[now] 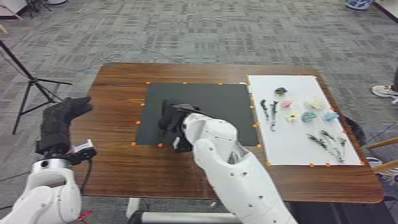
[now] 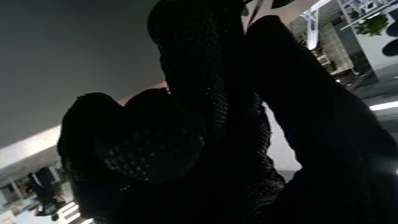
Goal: Arrange flowers
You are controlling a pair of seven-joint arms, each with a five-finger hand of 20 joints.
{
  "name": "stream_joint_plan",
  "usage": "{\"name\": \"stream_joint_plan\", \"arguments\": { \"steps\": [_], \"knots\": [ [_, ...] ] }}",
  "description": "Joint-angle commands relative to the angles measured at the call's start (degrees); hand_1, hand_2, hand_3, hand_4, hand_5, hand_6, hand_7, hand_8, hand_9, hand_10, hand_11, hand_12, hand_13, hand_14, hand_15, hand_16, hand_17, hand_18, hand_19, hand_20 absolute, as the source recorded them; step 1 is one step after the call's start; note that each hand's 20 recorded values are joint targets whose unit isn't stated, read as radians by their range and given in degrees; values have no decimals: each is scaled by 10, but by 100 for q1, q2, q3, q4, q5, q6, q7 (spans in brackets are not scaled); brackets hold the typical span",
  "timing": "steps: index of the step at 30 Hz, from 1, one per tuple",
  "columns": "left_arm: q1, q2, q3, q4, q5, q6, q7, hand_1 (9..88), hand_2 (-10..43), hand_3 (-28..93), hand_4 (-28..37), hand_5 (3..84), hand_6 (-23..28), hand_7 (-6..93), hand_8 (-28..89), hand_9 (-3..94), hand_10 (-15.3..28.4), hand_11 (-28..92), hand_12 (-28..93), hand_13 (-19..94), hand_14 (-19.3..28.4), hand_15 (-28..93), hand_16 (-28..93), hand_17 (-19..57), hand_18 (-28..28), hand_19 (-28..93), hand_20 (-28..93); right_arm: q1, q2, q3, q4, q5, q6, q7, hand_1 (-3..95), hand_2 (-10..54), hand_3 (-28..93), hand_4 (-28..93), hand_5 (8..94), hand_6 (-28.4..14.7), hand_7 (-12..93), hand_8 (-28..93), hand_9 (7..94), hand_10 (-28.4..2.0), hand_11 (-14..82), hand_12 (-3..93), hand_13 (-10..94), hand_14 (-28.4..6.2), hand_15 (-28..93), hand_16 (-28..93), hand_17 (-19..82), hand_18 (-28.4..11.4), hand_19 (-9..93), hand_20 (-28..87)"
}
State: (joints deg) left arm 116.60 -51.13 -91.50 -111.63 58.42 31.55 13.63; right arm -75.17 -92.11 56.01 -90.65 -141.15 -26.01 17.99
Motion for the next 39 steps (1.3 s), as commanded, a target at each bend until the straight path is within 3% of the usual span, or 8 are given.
{"name": "stream_joint_plan", "arguments": {
  "steps": [1, 9, 26, 39],
  "knots": [
    [202, -119, 21, 66, -46, -163, -76, 224, 305, 682, -283, 616, 32, 164, -85, 613, 146, 255, 134, 451, 169, 236, -36, 123, 101, 57, 200, -123, -169, 65, 222, -157, 106, 78, 539, -95, 612, -78, 877, -12, 147, 233, 937, -120, 245, 165, 937, -34, 616, 249, 708, -113, 932, 493],
    [134, -146, 177, 65, -44, -261, -108, 224, 304, 683, -283, 621, 29, 170, -90, 616, 145, 247, 144, 457, 174, 239, -33, 121, 103, 65, 200, -132, -242, 125, 325, -110, 214, 178, 537, -84, 603, -93, 872, -13, 136, 211, 937, -116, 195, 154, 937, -34, 607, 245, 707, -114, 932, 492],
    [-7, -159, 384, 64, -69, -304, -137, 226, 288, 688, -283, 622, 26, 176, -94, 628, 140, 245, 145, 466, 178, 246, -31, 117, 104, 72, 196, -68, -296, 145, 350, 367, 609, 462, 479, -91, 592, -80, 864, -19, 126, 186, 937, -123, 160, 156, 937, -30, 587, 245, 699, -120, 932, 485],
    [83, -164, 330, 1, -97, -312, -132, 226, 283, 691, -283, 613, 26, 183, -98, 627, 143, 245, 150, 473, 178, 254, -29, 116, 106, 75, 195, -102, -259, 137, 276, 501, 519, 494, 436, -76, 608, -89, 822, -33, 115, 134, 905, -130, 132, 144, 937, -35, 548, 263, 681, -123, 932, 481]
  ]
}}
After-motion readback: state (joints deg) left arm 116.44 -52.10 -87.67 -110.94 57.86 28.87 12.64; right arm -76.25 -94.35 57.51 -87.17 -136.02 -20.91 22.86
